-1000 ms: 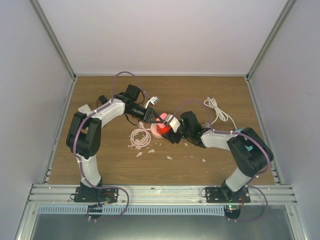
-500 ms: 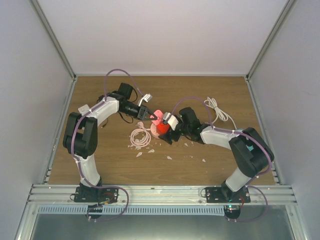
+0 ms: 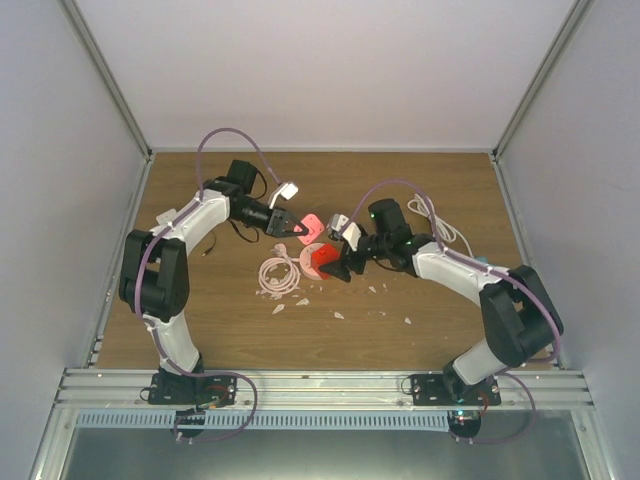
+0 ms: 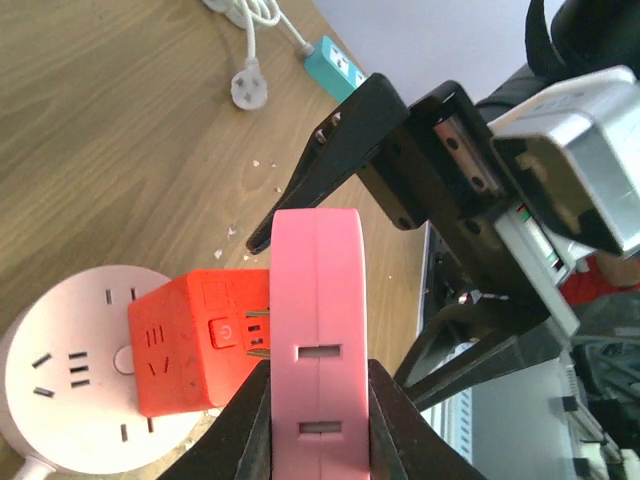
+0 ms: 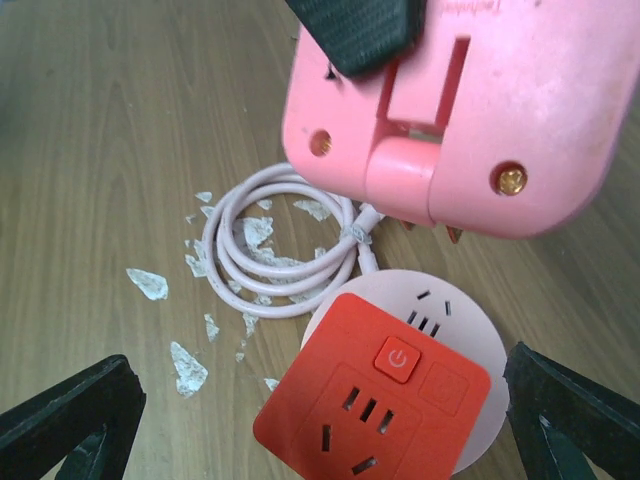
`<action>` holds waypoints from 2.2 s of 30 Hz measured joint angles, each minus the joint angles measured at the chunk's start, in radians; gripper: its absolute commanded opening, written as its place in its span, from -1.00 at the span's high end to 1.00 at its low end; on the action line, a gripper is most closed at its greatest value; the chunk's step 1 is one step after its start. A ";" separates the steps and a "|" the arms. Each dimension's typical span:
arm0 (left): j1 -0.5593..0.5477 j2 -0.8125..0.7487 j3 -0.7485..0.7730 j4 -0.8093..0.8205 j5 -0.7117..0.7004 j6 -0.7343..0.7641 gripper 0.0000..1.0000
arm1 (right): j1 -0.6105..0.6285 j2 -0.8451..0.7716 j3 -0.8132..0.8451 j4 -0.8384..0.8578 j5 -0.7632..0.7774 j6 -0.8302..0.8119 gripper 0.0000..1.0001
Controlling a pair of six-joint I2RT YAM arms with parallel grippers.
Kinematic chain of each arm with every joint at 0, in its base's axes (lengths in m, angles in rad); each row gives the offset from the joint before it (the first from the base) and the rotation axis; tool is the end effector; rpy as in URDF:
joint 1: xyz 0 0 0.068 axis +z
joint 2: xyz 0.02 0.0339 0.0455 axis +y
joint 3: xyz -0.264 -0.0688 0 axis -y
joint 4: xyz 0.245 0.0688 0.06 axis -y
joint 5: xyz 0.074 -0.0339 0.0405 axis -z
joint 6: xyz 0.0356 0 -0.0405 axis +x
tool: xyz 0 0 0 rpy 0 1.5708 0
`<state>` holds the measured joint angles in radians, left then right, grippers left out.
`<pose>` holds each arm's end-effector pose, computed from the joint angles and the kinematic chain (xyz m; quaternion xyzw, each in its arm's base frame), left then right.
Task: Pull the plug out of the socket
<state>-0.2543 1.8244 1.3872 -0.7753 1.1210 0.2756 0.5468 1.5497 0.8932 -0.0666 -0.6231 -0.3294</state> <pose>0.3452 -0.1228 0.2359 0.3097 0.7795 -0.5215 0.1565 0.2645 0.1853 0.2073 -0.4822 0.7322 0.3202 0.3588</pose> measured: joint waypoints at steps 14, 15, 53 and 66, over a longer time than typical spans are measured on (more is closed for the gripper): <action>-0.022 -0.043 0.032 -0.086 -0.002 0.256 0.96 | -0.114 -0.012 0.214 -0.275 -0.348 -0.074 -0.63; -0.031 -0.052 0.032 -0.090 -0.004 0.273 0.96 | -0.114 -0.011 0.227 -0.286 -0.368 -0.078 -0.55; -0.137 -0.145 -0.018 -0.138 -0.085 0.500 0.74 | -0.091 0.040 0.259 -0.345 -0.476 0.000 0.89; -0.114 -0.174 -0.052 -0.126 -0.126 0.467 0.35 | -0.092 0.056 0.285 -0.391 -0.486 -0.038 0.93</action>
<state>-0.3683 1.6508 1.3350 -0.9012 0.9947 0.7425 0.4549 1.6054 1.1778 -0.4580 -1.1088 -0.3672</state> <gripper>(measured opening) 0.365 0.153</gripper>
